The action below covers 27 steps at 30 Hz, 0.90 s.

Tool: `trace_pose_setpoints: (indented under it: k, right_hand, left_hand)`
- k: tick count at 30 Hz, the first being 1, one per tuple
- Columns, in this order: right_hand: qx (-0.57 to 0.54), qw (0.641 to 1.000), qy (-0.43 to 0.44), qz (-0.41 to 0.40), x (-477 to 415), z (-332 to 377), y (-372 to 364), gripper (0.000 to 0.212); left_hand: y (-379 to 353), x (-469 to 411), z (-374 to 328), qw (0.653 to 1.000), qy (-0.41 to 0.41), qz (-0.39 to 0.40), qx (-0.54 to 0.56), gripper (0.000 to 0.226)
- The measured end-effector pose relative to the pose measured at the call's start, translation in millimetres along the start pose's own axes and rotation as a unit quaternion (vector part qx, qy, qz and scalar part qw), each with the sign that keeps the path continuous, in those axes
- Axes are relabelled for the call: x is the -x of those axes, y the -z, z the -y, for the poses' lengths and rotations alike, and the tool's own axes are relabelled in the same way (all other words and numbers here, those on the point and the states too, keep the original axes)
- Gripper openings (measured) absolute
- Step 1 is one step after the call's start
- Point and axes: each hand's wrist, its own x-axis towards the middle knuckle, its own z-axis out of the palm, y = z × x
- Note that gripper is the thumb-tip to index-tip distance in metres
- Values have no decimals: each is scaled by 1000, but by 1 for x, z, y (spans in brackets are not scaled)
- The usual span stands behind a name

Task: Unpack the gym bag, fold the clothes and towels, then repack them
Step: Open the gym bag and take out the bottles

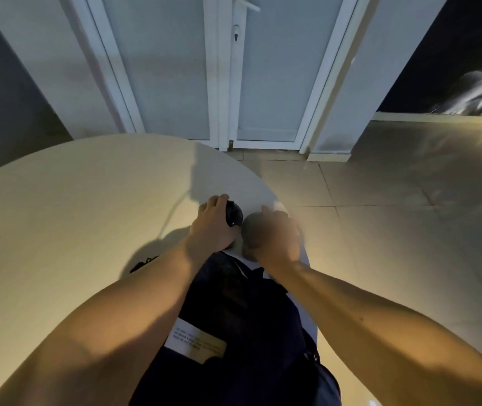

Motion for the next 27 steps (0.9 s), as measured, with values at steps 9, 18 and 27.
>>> trace_pose_setpoints:
  k: [9,18,27]
  right_hand:
    - [-77,997,24,9,36,-18,26,113]
    - [-128,985,-119,13,226,-123,81,85]
    - [-208,901,-380,5,604,-277,44,77]
  left_hand:
    - [25,29,-28,999,-15,-39,-3,80]
    - [-28,196,-160,981,-190,-31,14,52]
    - [-210,493,-223,926,-326,164,-99,39]
